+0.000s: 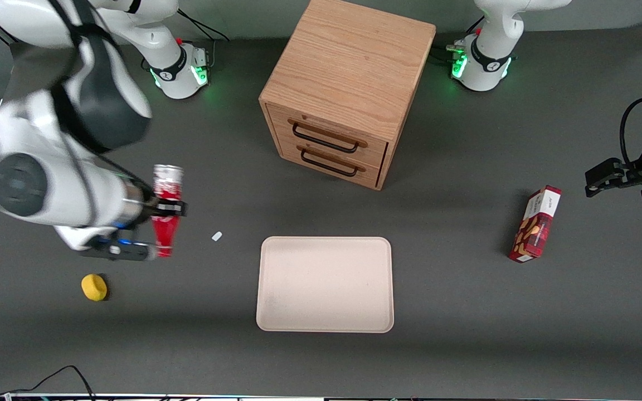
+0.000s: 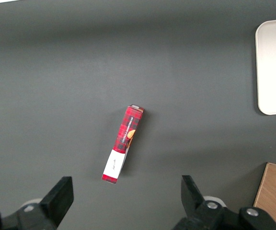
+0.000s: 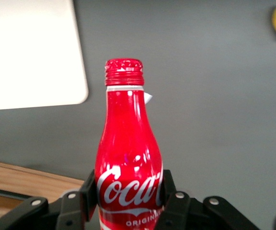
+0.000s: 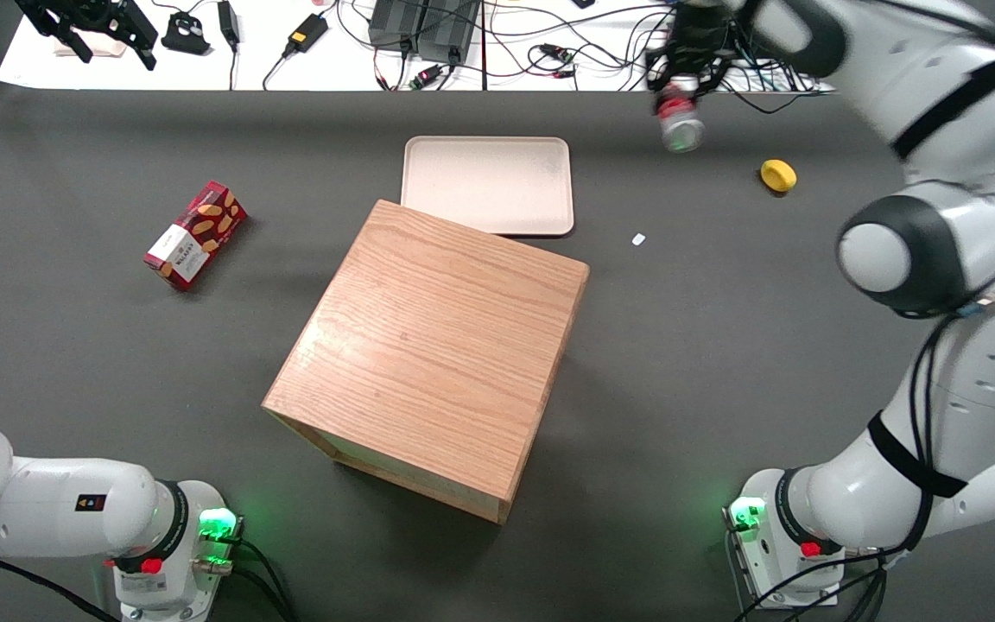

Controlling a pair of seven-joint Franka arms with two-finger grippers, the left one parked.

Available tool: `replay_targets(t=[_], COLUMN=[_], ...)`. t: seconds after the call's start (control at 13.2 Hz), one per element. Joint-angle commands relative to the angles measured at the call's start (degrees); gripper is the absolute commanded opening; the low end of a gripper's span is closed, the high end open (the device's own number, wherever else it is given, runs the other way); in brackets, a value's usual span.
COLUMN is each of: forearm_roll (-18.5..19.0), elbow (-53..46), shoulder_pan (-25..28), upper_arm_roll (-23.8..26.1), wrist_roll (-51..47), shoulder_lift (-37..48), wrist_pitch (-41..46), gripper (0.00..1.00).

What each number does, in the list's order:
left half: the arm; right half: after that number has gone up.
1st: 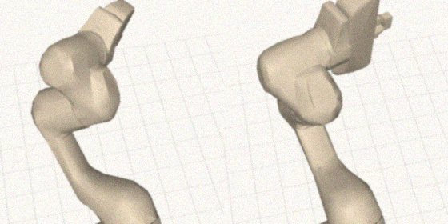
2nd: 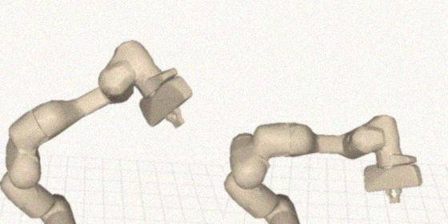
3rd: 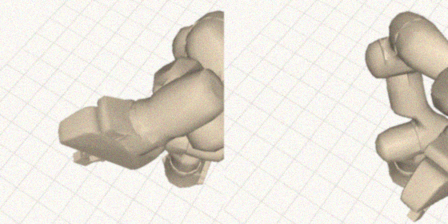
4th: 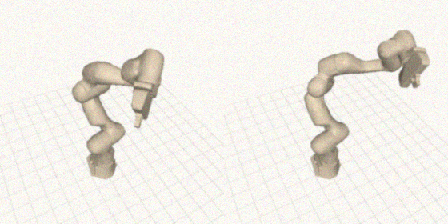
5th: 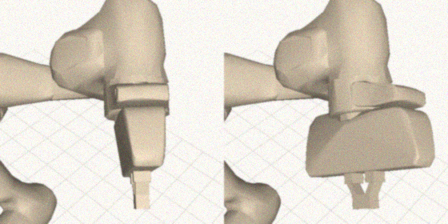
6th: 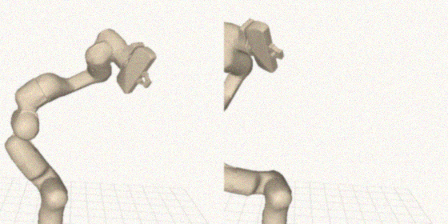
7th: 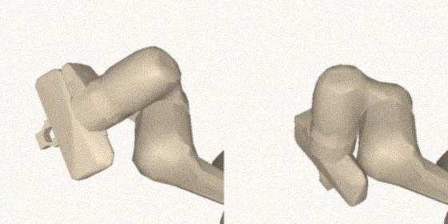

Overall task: Place coke bottle on tray
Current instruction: 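Carry the upright bottle over the cream tray with the right gripper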

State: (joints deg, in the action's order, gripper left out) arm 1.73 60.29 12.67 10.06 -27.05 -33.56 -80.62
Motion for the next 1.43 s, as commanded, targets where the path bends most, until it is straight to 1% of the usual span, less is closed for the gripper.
replay_targets(t=[0.0, 0.15, 0.23, 0.38, 0.53, 0.98, 1.13, 1.36], forearm_roll=[-0.41, -0.41, -0.24, -0.06, -0.06, 0.11, 2.21, 2.66], elbow=[-6.24, -6.06, -6.15, -6.06, -6.06, -5.8, -5.8, -5.71], shoulder_pan=[4.64, 6.48, 8.32, 11.05, 12.29, 13.96, 13.97, 14.05], upper_arm_roll=[-1.8, -1.8, -2.24, -5.13, -5.67, -8.22, -8.13, -8.22], wrist_roll=[-2.82, -3.0, -3.79, -4.59, -4.68, -4.41, -4.5, -4.41], shoulder_lift=[-7.81, -12.47, -14.84, -18.45, -21.53, -26.64, -27.61, -29.1], wrist_pitch=[-5.83, -15.84, -19.54, -25.96, -29.93, -36.88, -38.21, -39.96], gripper=[0.0, 0.0, 0.0, 0.0, 0.0, 0.0, 0.0, 0.0])
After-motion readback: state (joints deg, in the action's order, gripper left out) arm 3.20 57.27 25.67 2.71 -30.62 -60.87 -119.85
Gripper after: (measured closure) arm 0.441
